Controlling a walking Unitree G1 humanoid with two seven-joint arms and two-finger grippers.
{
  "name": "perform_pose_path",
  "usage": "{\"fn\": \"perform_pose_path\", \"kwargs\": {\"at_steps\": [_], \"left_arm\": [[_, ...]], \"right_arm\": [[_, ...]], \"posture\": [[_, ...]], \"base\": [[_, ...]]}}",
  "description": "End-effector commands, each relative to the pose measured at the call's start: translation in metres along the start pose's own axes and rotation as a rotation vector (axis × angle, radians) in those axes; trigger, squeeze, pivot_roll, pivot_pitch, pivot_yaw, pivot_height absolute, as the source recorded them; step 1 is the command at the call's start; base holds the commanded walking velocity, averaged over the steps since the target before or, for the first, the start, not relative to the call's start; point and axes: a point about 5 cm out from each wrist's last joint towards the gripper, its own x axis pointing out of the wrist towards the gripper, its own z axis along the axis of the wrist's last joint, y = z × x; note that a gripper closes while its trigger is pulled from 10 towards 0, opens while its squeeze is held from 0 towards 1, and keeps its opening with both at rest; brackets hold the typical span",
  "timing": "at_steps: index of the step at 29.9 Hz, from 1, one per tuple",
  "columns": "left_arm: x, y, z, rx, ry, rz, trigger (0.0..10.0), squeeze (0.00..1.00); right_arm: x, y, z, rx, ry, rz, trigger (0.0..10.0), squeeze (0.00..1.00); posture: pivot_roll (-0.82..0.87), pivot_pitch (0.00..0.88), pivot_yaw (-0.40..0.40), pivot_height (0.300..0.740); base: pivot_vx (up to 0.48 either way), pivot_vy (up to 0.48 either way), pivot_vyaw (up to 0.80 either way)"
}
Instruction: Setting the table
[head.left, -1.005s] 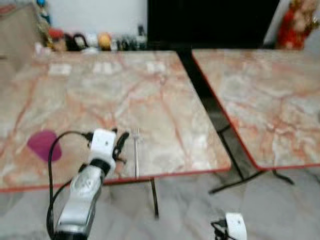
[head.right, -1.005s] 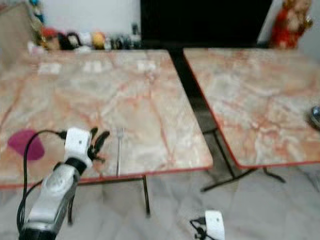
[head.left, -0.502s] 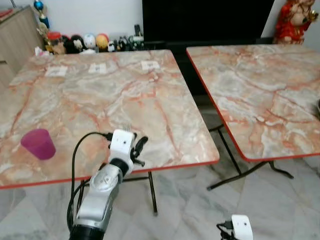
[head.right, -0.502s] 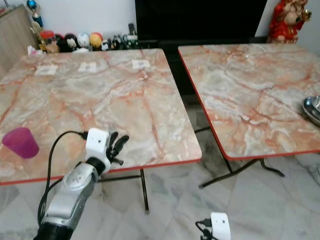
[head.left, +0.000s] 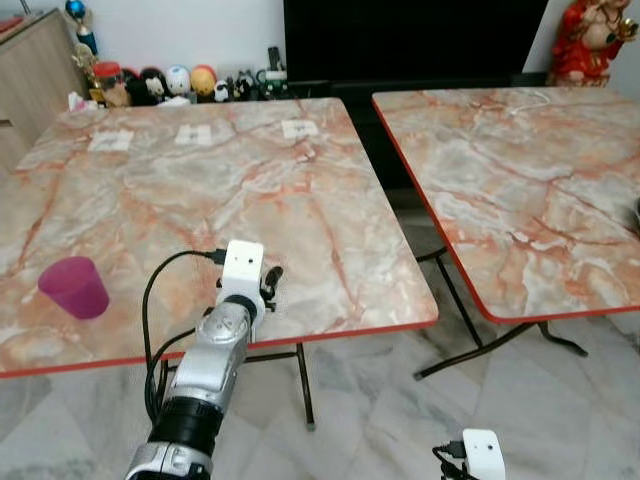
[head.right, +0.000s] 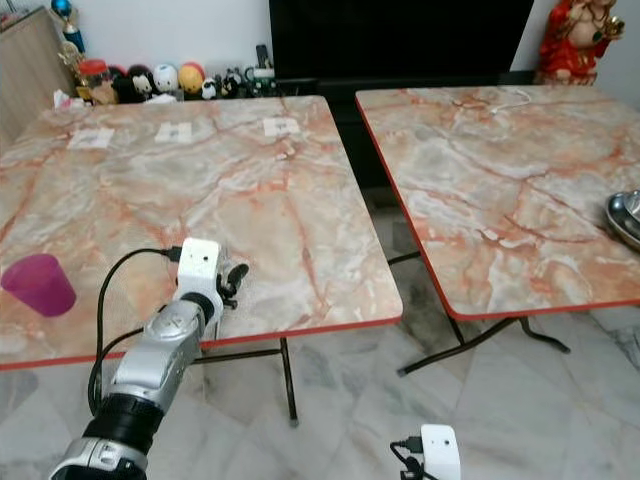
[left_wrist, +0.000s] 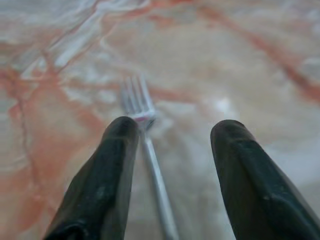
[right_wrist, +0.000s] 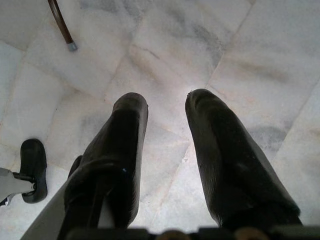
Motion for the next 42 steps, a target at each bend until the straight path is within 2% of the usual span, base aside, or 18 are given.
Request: {"fn": "perform_pose_path", "kwargs": {"at_steps": [1, 2, 3, 4, 15, 22, 42], "left_arm": [[0.005, 0.000, 0.005, 0.021, 0.016, 0.022, 10.0, 1.00], [0.007, 0.001, 0.005, 0.011, 0.026, 0.036, 10.0, 1.00], [0.009, 0.001, 0.006, -0.002, 0.031, 0.050, 10.0, 0.15], [0.011, 0.001, 0.008, -0.013, 0.034, 0.059, 10.0, 0.00], [0.025, 0.001, 0.009, -0.026, 0.097, 0.100, 10.0, 0.00], [0.032, 0.005, 0.013, -0.045, 0.087, 0.141, 10.0, 0.00], [0.033, 0.005, -0.009, -0.051, 0.167, 0.147, 10.0, 0.00]], "right_arm": [[0.000, -0.001, -0.002, 0.007, 0.006, -0.008, 10.0, 0.00], [0.000, -0.001, -0.002, 0.005, 0.006, -0.006, 10.0, 0.00], [0.000, -0.001, -0.002, 0.003, 0.007, -0.006, 10.0, 0.00], [0.000, -0.001, -0.002, 0.003, 0.007, -0.006, 10.0, 0.00], [0.000, -0.002, 0.000, 0.001, 0.006, -0.008, 10.0, 0.00], [0.000, -0.003, -0.001, 0.001, 0.006, -0.008, 10.0, 0.00], [-0.001, -0.005, -0.001, -0.004, 0.007, -0.014, 10.0, 0.00]], "posture": [[0.10, 0.000, -0.035, 0.740], [0.10, 0.000, -0.036, 0.740], [0.10, 0.000, -0.037, 0.740], [0.10, 0.000, -0.038, 0.740], [0.10, 0.000, -0.038, 0.740], [0.09, 0.000, -0.039, 0.740], [0.07, 0.000, -0.043, 0.740]], "base": [[0.000, 0.000, 0.00], [0.000, 0.000, 0.00], [0.000, 0.000, 0.00], [0.000, 0.000, 0.00], [0.000, 0.000, 0.00], [0.000, 0.000, 0.00], [0.000, 0.000, 0.00]]}}
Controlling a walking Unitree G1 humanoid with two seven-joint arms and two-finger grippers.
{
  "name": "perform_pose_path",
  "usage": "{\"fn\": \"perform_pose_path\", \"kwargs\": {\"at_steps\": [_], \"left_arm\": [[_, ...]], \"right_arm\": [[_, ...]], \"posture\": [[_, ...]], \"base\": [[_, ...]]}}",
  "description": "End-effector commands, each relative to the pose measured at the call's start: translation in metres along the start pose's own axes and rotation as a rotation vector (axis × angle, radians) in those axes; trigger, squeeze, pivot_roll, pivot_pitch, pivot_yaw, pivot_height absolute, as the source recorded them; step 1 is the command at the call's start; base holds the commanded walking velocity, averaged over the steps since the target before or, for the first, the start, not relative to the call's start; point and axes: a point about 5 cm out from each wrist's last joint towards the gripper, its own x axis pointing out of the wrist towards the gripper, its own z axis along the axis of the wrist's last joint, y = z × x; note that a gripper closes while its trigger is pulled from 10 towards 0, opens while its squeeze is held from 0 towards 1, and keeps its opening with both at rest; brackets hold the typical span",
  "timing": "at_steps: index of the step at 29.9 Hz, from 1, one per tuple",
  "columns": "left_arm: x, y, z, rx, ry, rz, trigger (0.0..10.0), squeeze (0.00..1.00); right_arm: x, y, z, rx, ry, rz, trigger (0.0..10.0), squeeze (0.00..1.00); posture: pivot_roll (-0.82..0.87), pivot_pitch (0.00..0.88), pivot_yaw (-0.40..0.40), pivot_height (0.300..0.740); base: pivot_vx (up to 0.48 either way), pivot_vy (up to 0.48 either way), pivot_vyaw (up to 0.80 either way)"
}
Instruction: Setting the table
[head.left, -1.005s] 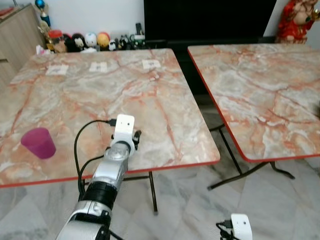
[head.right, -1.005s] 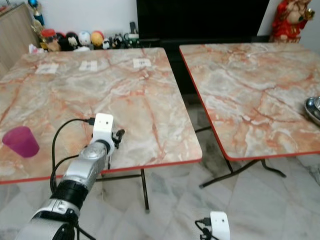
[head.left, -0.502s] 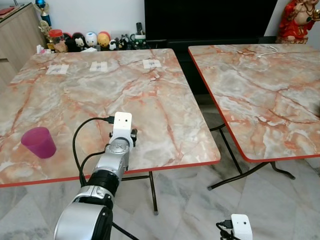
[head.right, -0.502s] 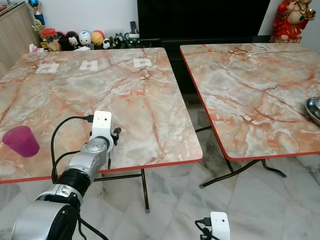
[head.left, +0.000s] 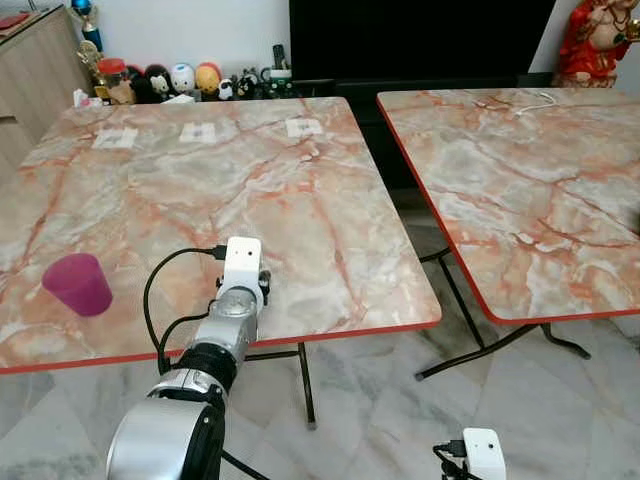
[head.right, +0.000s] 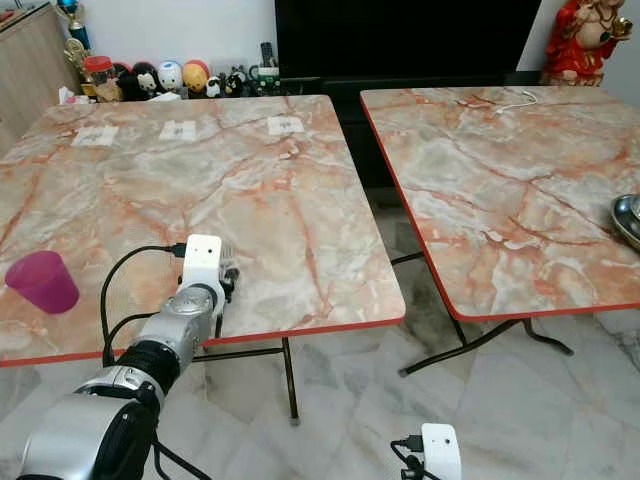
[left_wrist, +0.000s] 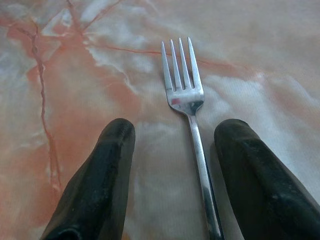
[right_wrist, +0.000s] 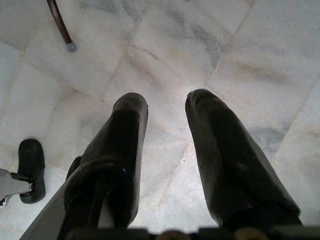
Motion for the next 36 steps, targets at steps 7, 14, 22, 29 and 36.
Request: {"fn": "perform_pose_path", "kwargs": {"at_steps": [7, 14, 22, 29, 36], "left_arm": [[0.000, -0.005, -0.011, 0.008, 0.077, -0.039, 10.0, 0.00], [-0.001, -0.009, -0.021, 0.030, 0.131, -0.086, 10.0, 0.00], [-0.002, -0.008, -0.028, 0.038, 0.167, -0.100, 10.0, 0.00], [-0.003, -0.009, -0.030, 0.036, 0.174, -0.112, 0.0, 0.00], [-0.003, -0.011, -0.031, 0.033, 0.176, -0.120, 0.0, 0.00]], "right_arm": [[-0.001, -0.004, -0.002, 0.000, 0.009, -0.011, 10.0, 0.00], [-0.001, -0.004, -0.002, -0.002, 0.012, -0.011, 10.0, 0.00], [-0.001, -0.003, -0.002, -0.006, 0.014, -0.008, 10.0, 0.00], [-0.001, -0.003, -0.002, -0.008, 0.015, -0.007, 10.0, 0.00], [-0.001, -0.003, -0.003, -0.009, 0.017, -0.007, 10.0, 0.00]], "posture": [[0.07, 0.000, -0.042, 0.740], [0.07, 0.000, -0.042, 0.740], [0.07, 0.000, -0.042, 0.740], [0.08, 0.000, -0.044, 0.740], [0.08, 0.000, -0.044, 0.740]], "base": [[0.000, 0.000, 0.00], [0.000, 0.000, 0.00], [0.000, 0.000, 0.00], [0.000, 0.000, 0.00], [0.000, 0.000, 0.00]]}}
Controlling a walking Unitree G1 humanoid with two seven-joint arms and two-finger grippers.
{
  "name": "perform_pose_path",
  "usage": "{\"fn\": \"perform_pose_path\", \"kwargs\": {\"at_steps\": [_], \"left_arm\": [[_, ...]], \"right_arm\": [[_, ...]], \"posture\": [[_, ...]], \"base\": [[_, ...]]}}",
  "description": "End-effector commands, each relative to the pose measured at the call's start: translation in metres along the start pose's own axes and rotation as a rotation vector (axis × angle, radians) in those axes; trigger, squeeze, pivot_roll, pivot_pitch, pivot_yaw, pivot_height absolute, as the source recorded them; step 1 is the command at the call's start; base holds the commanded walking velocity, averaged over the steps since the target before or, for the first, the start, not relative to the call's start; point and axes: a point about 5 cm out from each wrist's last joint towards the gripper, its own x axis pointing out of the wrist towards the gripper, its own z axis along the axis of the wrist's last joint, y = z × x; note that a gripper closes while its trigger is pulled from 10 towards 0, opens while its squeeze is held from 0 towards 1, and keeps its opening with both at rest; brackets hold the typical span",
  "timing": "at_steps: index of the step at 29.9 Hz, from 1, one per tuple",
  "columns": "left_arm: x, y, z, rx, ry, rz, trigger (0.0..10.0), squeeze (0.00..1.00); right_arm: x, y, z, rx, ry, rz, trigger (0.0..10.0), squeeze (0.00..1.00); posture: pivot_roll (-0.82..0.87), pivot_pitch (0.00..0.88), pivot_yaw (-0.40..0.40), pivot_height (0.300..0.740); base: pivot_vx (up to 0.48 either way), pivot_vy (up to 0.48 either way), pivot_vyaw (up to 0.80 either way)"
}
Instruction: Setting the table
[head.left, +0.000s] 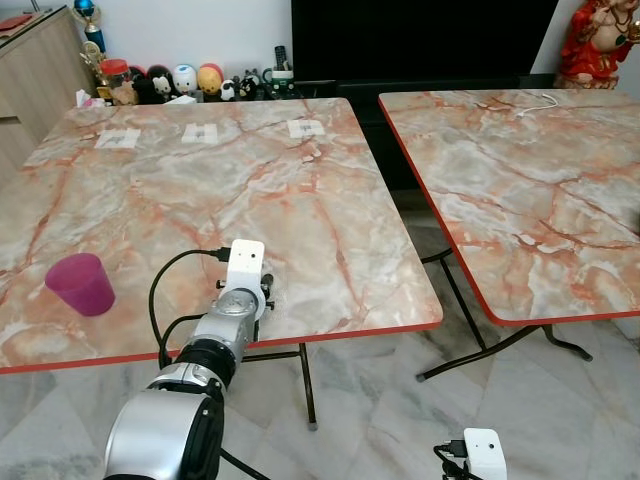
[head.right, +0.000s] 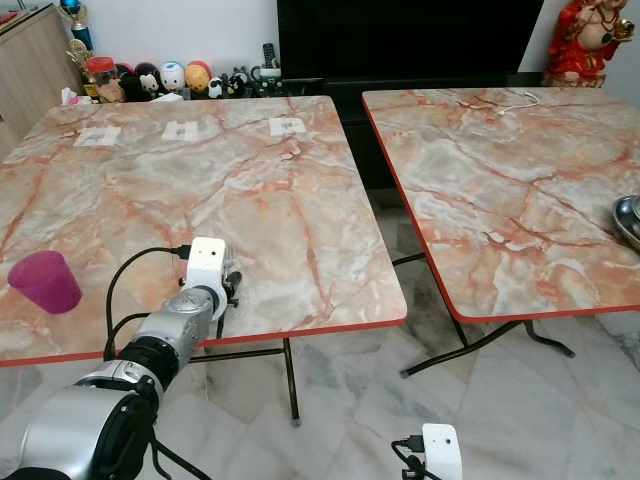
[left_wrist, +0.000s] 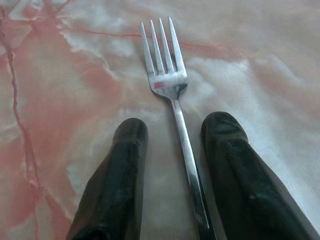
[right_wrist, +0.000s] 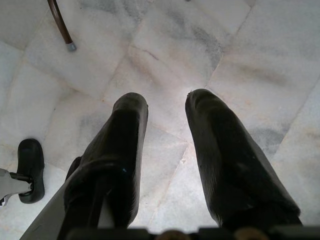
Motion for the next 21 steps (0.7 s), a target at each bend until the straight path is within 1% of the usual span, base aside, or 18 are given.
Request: {"fn": "perform_pose_path", "kwargs": {"at_steps": [1, 5, 12, 21], "left_arm": [[-0.0018, -0.0054, -0.0269, 0.009, 0.120, -0.026, 0.0, 0.00], [-0.0020, -0.0025, -0.0289, -0.004, 0.124, -0.018, 0.0, 0.00], [-0.0020, 0.0015, -0.0296, -0.003, 0.123, -0.004, 0.0, 0.00], [-0.0024, 0.0024, -0.0319, -0.007, 0.125, 0.002, 0.0, 0.00]], "right_arm": [[-0.0006, -0.0022, -0.0026, -0.006, 0.016, -0.006, 10.0, 0.00], [-0.0006, -0.0024, -0.0027, -0.006, 0.016, -0.005, 10.0, 0.00], [-0.0006, -0.0025, -0.0025, -0.010, 0.017, -0.003, 10.0, 0.00], [-0.0006, -0.0024, -0.0024, -0.011, 0.017, -0.004, 10.0, 0.00]], "posture": [[0.08, 0.000, -0.044, 0.740], [0.08, 0.000, -0.046, 0.740], [0.08, 0.000, -0.045, 0.740], [0.08, 0.000, -0.047, 0.740]], "base": [[0.000, 0.000, 0.00], [0.000, 0.000, 0.00], [0.000, 0.000, 0.00], [0.000, 0.000, 0.00]]}}
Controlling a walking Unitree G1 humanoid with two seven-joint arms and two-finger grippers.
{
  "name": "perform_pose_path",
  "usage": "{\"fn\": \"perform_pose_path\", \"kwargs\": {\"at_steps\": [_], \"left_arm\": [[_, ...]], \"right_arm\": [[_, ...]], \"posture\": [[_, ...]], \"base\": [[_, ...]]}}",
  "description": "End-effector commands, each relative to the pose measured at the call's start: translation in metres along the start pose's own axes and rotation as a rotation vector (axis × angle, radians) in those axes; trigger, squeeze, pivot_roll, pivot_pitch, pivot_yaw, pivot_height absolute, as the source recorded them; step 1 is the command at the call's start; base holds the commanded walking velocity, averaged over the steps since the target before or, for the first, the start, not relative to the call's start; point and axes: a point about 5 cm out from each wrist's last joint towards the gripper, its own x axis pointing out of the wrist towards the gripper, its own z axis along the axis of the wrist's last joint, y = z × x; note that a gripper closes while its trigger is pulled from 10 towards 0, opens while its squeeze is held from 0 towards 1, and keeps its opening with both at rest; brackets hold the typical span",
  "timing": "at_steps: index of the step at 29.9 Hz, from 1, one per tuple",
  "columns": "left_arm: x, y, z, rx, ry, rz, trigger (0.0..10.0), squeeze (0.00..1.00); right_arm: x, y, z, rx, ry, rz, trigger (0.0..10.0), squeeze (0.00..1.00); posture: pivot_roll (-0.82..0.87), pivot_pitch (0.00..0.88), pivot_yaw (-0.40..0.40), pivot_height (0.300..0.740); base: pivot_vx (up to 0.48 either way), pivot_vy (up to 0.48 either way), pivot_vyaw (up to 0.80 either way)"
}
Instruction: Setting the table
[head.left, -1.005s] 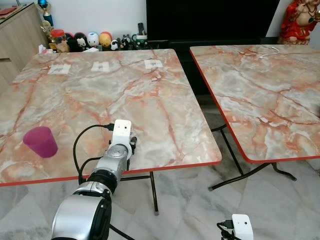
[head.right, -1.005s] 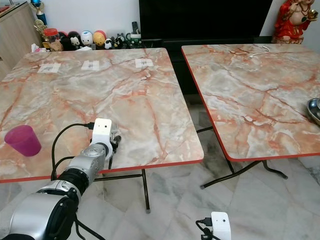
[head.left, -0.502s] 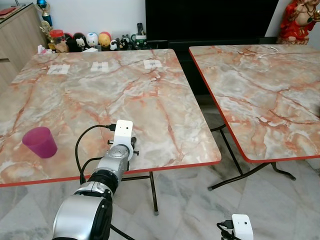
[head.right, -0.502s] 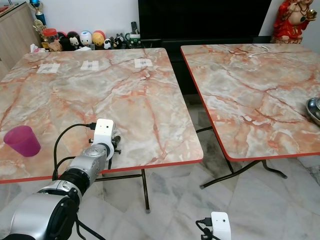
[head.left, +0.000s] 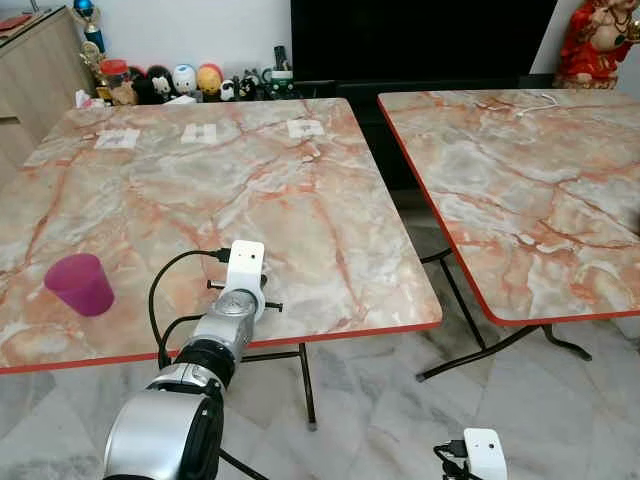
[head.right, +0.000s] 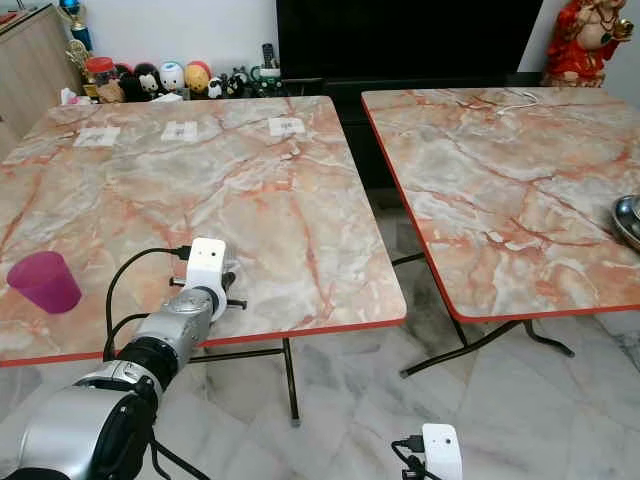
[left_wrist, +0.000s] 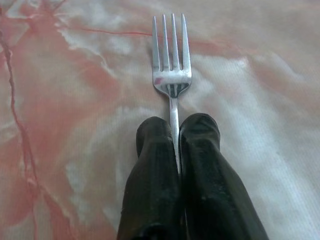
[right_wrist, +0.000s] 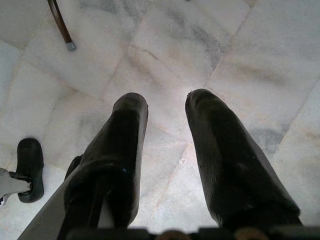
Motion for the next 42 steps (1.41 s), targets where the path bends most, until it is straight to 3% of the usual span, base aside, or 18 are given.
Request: {"fn": "perform_pose_path", "kwargs": {"at_steps": [1, 8, 12, 14, 17, 19, 20, 21, 22, 23, 28, 29, 31, 36, 42], "left_arm": [[-0.002, -0.002, -0.032, -0.006, 0.123, -0.007, 0.0, 0.00], [-0.003, 0.002, -0.034, -0.005, 0.115, 0.008, 0.0, 0.00], [-0.003, 0.007, -0.029, -0.051, 0.056, 0.040, 0.0, 0.00], [-0.003, 0.011, -0.016, -0.085, -0.046, 0.058, 0.0, 0.00], [-0.004, 0.012, -0.011, -0.096, -0.085, 0.065, 0.0, 0.00], [-0.009, 0.018, 0.005, -0.141, -0.238, 0.070, 0.4, 0.00], [-0.009, 0.018, 0.005, -0.141, -0.238, 0.070, 0.4, 0.00], [-0.012, 0.020, 0.011, -0.164, -0.302, 0.068, 0.4, 0.00], [-0.018, 0.024, 0.016, -0.162, -0.376, 0.073, 7.8, 0.00], [-0.025, 0.028, 0.019, -0.163, -0.436, 0.074, 10.0, 0.00], [-0.041, 0.038, 0.022, -0.147, -0.540, 0.076, 10.0, 0.00], [-0.055, 0.045, 0.023, -0.110, -0.603, 0.070, 10.0, 0.00], [-0.069, 0.051, 0.023, -0.065, -0.654, 0.071, 10.0, 0.00], [-0.082, 0.058, 0.016, -0.018, -0.687, 0.087, 10.0, 0.00], [-0.089, 0.052, 0.011, -0.031, -0.681, 0.062, 10.0, 0.00]], "right_arm": [[0.000, -0.002, -0.002, -0.005, 0.016, -0.005, 10.0, 0.00], [0.000, -0.002, -0.002, -0.006, 0.016, -0.003, 10.0, 0.00], [-0.001, -0.002, -0.003, -0.008, 0.017, -0.003, 10.0, 0.00], [-0.001, -0.002, -0.003, -0.009, 0.018, -0.003, 10.0, 0.00], [-0.001, -0.002, -0.003, -0.009, 0.018, -0.003, 10.0, 0.00], [-0.001, -0.002, -0.004, -0.009, 0.019, -0.003, 10.0, 0.00], [-0.001, -0.002, -0.004, -0.009, 0.019, -0.003, 10.0, 0.00], [-0.001, -0.002, -0.004, -0.008, 0.019, -0.004, 10.0, 0.00], [-0.001, -0.002, -0.004, -0.008, 0.020, -0.004, 10.0, 0.00], [-0.001, -0.002, -0.005, -0.008, 0.020, -0.004, 10.0, 0.00], [-0.001, -0.002, -0.006, -0.007, 0.022, -0.004, 10.0, 0.00], [-0.002, -0.003, -0.006, -0.008, 0.023, -0.004, 10.0, 0.00], [-0.002, -0.003, -0.007, -0.010, 0.024, -0.004, 10.0, 0.00], [-0.002, -0.003, -0.006, -0.017, 0.024, -0.004, 10.0, 0.00], [-0.002, -0.004, -0.006, -0.020, 0.023, -0.006, 10.0, 0.00]], "posture": [[0.08, 0.000, -0.047, 0.740], [0.08, 0.000, -0.047, 0.740], [0.08, 0.000, -0.050, 0.740], [0.08, 0.000, -0.050, 0.740], [0.08, 0.000, -0.050, 0.740], [0.08, 0.000, -0.043, 0.740], [0.08, 0.000, -0.043, 0.740], [0.08, 0.000, -0.043, 0.740], [0.08, 0.000, -0.042, 0.740], [0.08, 0.000, -0.039, 0.740], [0.08, 0.000, -0.036, 0.740], [0.08, 0.000, -0.033, 0.740], [0.08, 0.000, -0.034, 0.740], [0.08, 0.000, -0.034, 0.740], [0.08, 0.000, -0.031, 0.740]], "base": [[0.000, 0.000, 0.00], [0.000, 0.000, 0.00], [0.000, 0.000, 0.00], [0.000, 0.000, 0.00], [0.000, 0.000, 0.00], [0.000, 0.000, 0.00], [0.000, 0.000, 0.00], [0.000, 0.000, 0.00], [0.000, 0.000, 0.00], [0.000, 0.000, 0.00], [0.000, 0.000, 0.00], [0.000, 0.000, 0.00], [0.000, 0.000, 0.00], [0.000, 0.000, 0.00], [0.000, 0.000, 0.00]]}}
